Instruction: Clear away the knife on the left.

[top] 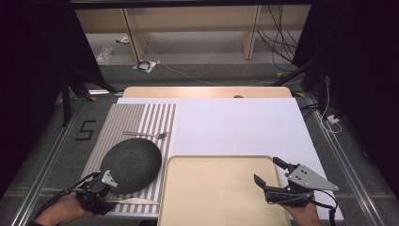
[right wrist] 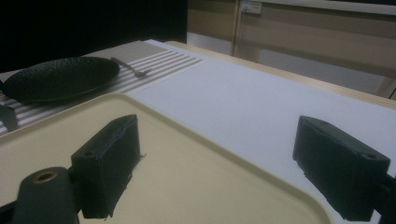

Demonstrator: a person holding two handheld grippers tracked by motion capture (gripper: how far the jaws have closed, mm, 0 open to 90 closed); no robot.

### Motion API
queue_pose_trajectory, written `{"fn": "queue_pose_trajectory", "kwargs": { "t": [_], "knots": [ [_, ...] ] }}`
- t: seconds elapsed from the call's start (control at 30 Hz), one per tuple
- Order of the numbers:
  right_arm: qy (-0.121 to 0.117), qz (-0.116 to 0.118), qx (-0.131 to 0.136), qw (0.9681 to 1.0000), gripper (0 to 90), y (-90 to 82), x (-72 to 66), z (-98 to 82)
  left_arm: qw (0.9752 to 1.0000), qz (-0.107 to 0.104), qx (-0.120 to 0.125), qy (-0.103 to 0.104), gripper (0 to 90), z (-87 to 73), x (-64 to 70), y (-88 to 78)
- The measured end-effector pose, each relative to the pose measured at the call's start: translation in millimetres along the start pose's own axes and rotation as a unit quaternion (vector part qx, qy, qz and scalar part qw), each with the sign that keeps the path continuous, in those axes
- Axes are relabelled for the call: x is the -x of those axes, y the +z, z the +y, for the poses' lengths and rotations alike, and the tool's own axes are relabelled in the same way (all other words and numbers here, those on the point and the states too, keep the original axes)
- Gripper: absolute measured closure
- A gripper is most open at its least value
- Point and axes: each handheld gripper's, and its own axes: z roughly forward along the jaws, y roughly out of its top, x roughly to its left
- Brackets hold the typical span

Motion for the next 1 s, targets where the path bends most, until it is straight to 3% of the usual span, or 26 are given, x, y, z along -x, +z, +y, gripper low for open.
{"fn": "queue_pose_trajectory", "kwargs": {
  "t": [0.6,1.0],
  "knots": [
    [0.000,0.002,0.000,1.0000,15.7,0.2,-0.2,-0.1,0.9985,-0.005,-0.026,0.047,62.3,7.8,7.3,-0.5],
    [-0.002,0.003,-0.003,1.0000,15.8,0.7,-0.6,-0.2,0.9930,0.002,-0.043,0.111,72.6,12.5,16.9,-0.2]
  ]
}}
